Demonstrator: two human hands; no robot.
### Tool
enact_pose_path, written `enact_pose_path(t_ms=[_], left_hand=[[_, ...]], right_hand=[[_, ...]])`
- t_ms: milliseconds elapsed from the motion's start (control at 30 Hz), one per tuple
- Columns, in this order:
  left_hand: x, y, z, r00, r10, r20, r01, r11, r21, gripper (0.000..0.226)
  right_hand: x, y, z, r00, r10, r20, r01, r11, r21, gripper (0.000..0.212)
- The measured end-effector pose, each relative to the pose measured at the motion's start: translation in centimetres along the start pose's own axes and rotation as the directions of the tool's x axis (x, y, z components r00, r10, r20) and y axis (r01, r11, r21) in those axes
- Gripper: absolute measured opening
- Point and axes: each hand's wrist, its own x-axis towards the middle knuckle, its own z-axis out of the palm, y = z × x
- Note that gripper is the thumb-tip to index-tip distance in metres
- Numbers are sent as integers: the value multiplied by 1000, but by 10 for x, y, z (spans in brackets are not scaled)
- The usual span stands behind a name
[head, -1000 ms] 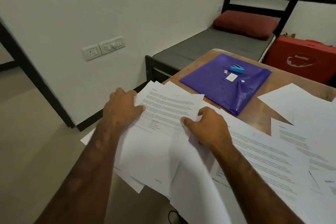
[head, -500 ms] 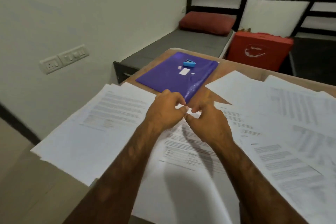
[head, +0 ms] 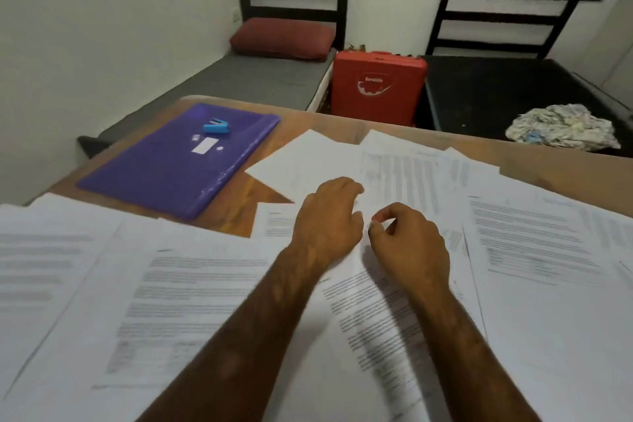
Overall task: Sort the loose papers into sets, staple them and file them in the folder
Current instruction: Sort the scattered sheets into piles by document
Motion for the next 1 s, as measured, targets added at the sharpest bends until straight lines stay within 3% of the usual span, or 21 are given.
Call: enact_pose_path(t_ms=[133, 300, 467, 533, 633, 733, 833, 933, 1000], left_hand=[[17, 11, 32, 990, 21, 138, -53, 972, 230, 53], [21, 14, 37, 998, 19, 59, -38, 940, 340, 34], [14, 24, 22, 996, 81, 35, -88, 927, 364, 33], [-1, 32, 20, 980, 186, -68, -154, 931, 332, 35], [-26, 42, 21, 948, 284, -144, -244, 938, 244, 37], [-38, 44, 6, 978, 170, -117, -174, 984, -26, 43], [-32, 23, -26, 969, 34, -244, -65, 990, -121, 32], [-26, -2, -59, 962, -152, -226, 130, 985, -110, 73], [-27, -14, -72, 967, -225, -119, 199, 959, -200, 86]], right_hand=[[18, 30, 1, 995, 55, -81, -50, 996, 70, 11], [33, 49, 4, 989, 92, -113, -65, 972, 225, 4], [39, 49, 4, 968, 208, -138, -121, 876, 467, 28], [39, 47, 2, 960, 255, -116, -139, 794, 592, 34], [40, 48, 1, 952, 307, -8, -152, 491, 858, 30], [37, 48, -7, 964, 265, 20, -134, 423, 896, 37], [32, 43, -26, 979, 196, 46, -117, 369, 922, 37], [21, 41, -47, 993, 69, 101, -118, 329, 937, 36], [15, 41, -57, 989, -23, 146, -134, 286, 949, 41]])
